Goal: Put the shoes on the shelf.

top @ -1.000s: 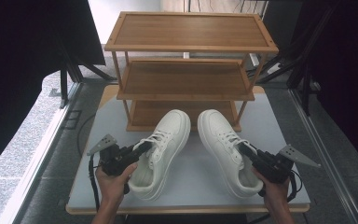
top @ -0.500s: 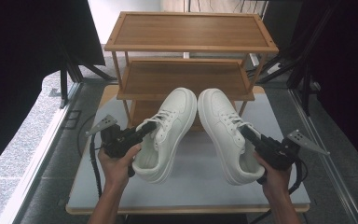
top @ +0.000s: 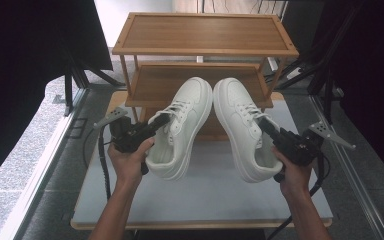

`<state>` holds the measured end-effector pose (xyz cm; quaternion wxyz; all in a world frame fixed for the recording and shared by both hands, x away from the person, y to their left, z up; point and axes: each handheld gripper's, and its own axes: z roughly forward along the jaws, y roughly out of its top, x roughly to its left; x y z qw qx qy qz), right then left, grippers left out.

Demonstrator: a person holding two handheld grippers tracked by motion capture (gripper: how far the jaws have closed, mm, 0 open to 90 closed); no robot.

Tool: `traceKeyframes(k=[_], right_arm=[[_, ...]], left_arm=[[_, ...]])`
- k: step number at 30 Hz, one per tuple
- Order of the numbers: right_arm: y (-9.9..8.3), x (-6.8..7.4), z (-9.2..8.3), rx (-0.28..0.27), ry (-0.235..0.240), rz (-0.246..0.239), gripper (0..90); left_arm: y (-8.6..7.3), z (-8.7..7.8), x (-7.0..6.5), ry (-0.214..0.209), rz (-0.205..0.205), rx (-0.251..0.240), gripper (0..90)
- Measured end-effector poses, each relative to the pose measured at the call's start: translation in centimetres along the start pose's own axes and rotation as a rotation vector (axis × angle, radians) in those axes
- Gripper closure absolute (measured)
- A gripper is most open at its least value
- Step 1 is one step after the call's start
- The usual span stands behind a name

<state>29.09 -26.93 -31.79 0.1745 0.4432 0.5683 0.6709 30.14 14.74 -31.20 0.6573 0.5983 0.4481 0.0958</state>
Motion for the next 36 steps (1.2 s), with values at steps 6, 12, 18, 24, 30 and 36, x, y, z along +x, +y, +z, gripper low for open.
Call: traceKeyframes(k=[6,12,18,24,30,36], right_arm=[[1.3,0.3,1.3,0.000,-0.019,-0.004,79.9],[2.3,0.1,3.2,0.001,-0.047,0.016,79.9],[2.6,-0.4,4.9,0.013,-0.076,0.012,79.9],[3.0,-0.8,6.6,0.029,-0.127,0.036,79.9],[3.4,-0.8,8.6,0.042,-0.173,0.039,79.9],[4.7,-0.6,11.3,0.050,-0.226,0.005,79.7]], left_arm=[[1.4,0.9,0.2,0.020,-0.008,-0.011,81.5],[2.4,2.4,0.6,0.061,-0.007,-0.029,81.4],[3.1,3.9,1.2,0.101,-0.001,-0.025,81.4],[3.6,5.1,1.6,0.118,-0.035,-0.030,81.4],[3.9,6.8,1.8,0.147,-0.079,-0.041,81.4],[4.6,8.7,3.0,0.172,-0.142,-0.057,81.1]])
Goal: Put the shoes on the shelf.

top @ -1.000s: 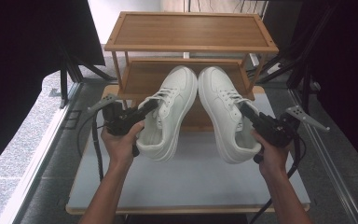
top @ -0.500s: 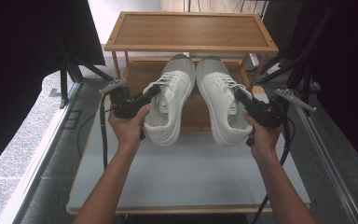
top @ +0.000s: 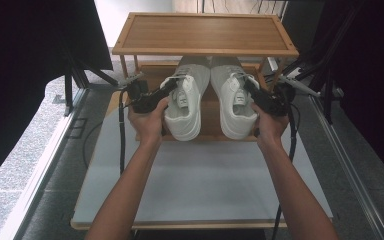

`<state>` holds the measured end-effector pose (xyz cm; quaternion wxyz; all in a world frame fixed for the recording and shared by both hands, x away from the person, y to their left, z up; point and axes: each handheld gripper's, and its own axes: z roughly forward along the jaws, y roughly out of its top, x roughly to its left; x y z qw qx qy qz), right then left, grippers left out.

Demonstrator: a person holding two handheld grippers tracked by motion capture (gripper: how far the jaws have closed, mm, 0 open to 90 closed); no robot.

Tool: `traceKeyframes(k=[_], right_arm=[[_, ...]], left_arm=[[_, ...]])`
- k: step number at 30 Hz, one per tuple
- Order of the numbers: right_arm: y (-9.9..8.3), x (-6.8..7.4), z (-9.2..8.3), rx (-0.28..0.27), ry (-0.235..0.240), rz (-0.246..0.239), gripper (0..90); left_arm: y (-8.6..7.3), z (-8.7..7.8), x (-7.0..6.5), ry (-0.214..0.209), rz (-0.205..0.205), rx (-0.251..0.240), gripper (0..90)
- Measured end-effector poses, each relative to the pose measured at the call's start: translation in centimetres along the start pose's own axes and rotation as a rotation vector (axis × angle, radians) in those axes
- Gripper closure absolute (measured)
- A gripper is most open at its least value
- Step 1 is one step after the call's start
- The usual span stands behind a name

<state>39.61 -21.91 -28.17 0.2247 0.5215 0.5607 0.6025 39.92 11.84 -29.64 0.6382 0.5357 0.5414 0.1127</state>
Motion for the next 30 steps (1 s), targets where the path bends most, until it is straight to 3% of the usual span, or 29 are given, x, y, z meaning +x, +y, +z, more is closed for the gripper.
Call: traceKeyframes(k=[5,10,14,18,20,24,26,28,30], right_arm=[[0.6,0.1,1.8,-0.001,-0.030,0.023,79.5],[0.3,-0.2,3.2,0.013,-0.043,0.058,78.9],[0.1,0.2,4.1,0.016,-0.059,0.064,77.7],[0.0,0.5,4.9,0.011,-0.065,0.075,74.3],[-0.3,0.8,5.4,0.014,-0.072,0.081,70.2],[-0.4,1.0,5.7,0.026,-0.071,0.072,59.4],[-0.3,0.9,5.8,0.026,-0.041,0.062,48.1],[0.1,0.8,5.3,-0.010,-0.014,0.101,44.9],[0.6,0.9,4.5,-0.031,-0.013,0.083,43.2]], left_arm=[[0.5,1.4,0.0,0.028,0.004,-0.010,80.9],[0.5,2.3,0.6,0.039,-0.041,-0.007,79.7],[0.7,2.8,0.7,0.062,-0.035,-0.007,78.7],[0.8,3.4,0.8,0.062,-0.061,-0.006,75.6],[0.7,4.1,1.2,0.036,-0.083,0.035,69.8],[0.8,4.6,1.1,-0.043,-0.109,0.052,54.8],[0.9,4.5,0.5,-0.030,-0.087,0.047,50.2],[1.1,4.1,0.1,-0.033,-0.073,0.033,49.0],[1.2,3.6,-0.1,-0.040,-0.056,0.013,48.9]])
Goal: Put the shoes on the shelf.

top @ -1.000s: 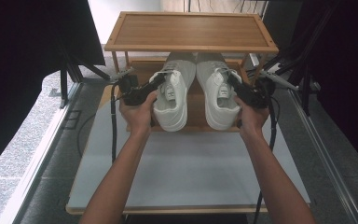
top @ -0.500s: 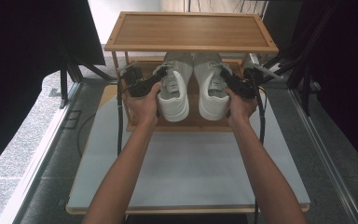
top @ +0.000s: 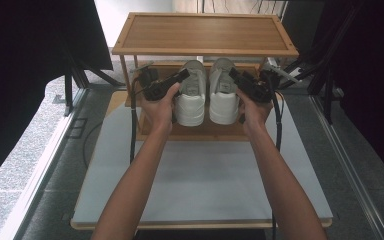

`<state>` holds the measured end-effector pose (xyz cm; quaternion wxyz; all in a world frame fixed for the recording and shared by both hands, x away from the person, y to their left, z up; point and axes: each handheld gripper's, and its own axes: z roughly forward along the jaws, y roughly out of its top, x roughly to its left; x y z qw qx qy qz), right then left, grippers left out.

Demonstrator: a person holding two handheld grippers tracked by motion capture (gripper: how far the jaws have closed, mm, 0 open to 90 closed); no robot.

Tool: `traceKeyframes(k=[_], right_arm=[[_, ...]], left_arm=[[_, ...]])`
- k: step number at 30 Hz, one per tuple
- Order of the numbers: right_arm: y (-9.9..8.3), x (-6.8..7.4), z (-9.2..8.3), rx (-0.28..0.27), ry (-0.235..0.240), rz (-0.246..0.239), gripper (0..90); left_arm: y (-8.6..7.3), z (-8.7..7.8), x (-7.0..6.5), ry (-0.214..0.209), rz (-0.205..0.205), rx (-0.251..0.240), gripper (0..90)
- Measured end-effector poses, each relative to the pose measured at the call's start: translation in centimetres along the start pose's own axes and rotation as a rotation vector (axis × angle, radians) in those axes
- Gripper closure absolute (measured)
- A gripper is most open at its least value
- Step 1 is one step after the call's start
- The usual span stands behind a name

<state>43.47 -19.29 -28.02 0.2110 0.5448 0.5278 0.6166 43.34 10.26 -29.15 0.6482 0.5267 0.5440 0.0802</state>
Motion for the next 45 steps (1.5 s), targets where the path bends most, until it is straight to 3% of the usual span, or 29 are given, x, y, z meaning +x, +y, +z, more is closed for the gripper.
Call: traceKeyframes(k=[3,7,11,14,15,19,22,26,28,30,38,42,45], right_arm=[[0.3,0.2,-1.0,-0.011,-0.013,-0.066,43.7],[0.1,0.9,-2.8,-0.008,-0.001,-0.156,50.9],[-0.5,2.0,-5.2,0.013,0.032,-0.286,66.6],[-1.5,2.7,-7.1,0.031,0.081,-0.365,79.8],[-2.0,2.9,-7.8,0.042,0.097,-0.400,83.5],[-3.7,3.4,-9.0,0.112,0.158,-0.458,89.0],[-4.9,3.5,-8.7,0.149,0.155,-0.498,89.0],[-5.4,3.2,-7.9,0.169,0.139,-0.479,89.0],[-5.4,3.0,-7.7,0.163,0.153,-0.460,89.0],[-5.4,2.9,-7.8,0.158,0.152,-0.462,88.9],[-5.6,2.6,-7.8,0.169,0.164,-0.461,88.4],[-5.7,2.7,-8.1,0.176,0.162,-0.495,87.8],[-5.7,2.6,-8.2,0.180,0.165,-0.496,87.8]], left_arm=[[0.2,-1.2,-0.2,-0.014,0.025,0.002,50.3],[-0.3,-3.3,-0.8,-0.037,0.098,0.021,64.0],[-1.1,-5.7,-1.3,-0.056,0.173,0.032,77.7],[-1.9,-7.6,-1.5,-0.028,0.275,0.069,87.4],[-2.2,-8.0,-1.5,-0.026,0.288,0.079,89.7],[-3.7,-9.3,-1.6,-0.057,0.309,0.127,90.0],[-4.9,-9.2,-2.0,-0.065,0.347,0.169,90.0],[-6.2,-8.1,-2.7,-0.079,0.385,0.213,90.0],[-6.5,-7.4,-2.8,-0.077,0.392,0.223,90.0],[-6.6,-7.1,-2.9,-0.092,0.388,0.223,90.0],[-6.9,-6.1,-3.6,-0.075,0.423,0.213,90.0],[-6.6,-5.7,-3.8,-0.055,0.433,0.199,90.0],[-6.2,-5.6,-3.4,-0.063,0.401,0.187,90.0]])
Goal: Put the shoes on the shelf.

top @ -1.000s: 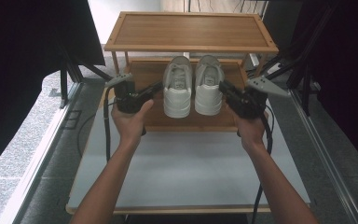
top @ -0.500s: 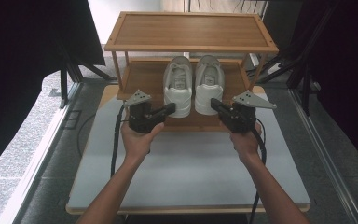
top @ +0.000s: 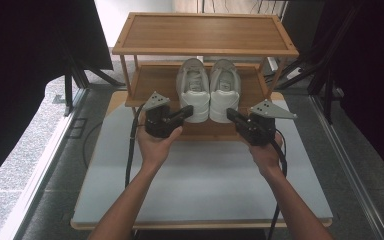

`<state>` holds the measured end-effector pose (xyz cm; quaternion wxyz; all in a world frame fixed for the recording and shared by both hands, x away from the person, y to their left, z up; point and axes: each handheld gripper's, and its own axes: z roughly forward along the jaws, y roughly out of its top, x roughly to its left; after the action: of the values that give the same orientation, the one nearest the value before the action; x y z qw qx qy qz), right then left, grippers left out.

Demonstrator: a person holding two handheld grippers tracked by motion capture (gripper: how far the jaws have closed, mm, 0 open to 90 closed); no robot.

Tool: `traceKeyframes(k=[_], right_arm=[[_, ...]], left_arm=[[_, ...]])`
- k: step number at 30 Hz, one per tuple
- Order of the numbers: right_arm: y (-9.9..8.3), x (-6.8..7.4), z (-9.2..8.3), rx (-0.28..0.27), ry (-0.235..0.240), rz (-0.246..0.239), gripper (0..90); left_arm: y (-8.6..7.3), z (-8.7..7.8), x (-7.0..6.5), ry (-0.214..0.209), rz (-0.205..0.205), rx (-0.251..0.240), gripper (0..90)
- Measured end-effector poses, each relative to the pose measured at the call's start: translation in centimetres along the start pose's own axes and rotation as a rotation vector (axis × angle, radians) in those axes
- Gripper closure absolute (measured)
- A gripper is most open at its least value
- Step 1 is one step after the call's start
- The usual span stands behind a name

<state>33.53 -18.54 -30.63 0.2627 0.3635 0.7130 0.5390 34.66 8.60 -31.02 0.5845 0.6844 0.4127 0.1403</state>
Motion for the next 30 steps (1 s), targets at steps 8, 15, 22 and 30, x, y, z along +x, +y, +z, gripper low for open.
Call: traceKeyframes(k=[8,15,22,30], right_arm=[[0.0,-0.2,0.3,0.014,0.000,-0.005,87.8],[-0.1,0.0,0.6,0.024,0.008,-0.012,87.9],[-0.1,0.0,0.6,0.030,0.007,-0.019,88.6],[0.0,-0.4,0.8,0.030,0.014,-0.025,89.2]], left_arm=[[0.4,0.3,0.1,0.024,0.014,-0.001,90.0],[0.7,0.8,0.4,0.024,-0.002,0.001,90.0],[0.8,1.2,0.6,0.025,-0.007,0.003,90.0],[0.8,1.2,0.6,0.017,-0.022,0.003,90.0]])
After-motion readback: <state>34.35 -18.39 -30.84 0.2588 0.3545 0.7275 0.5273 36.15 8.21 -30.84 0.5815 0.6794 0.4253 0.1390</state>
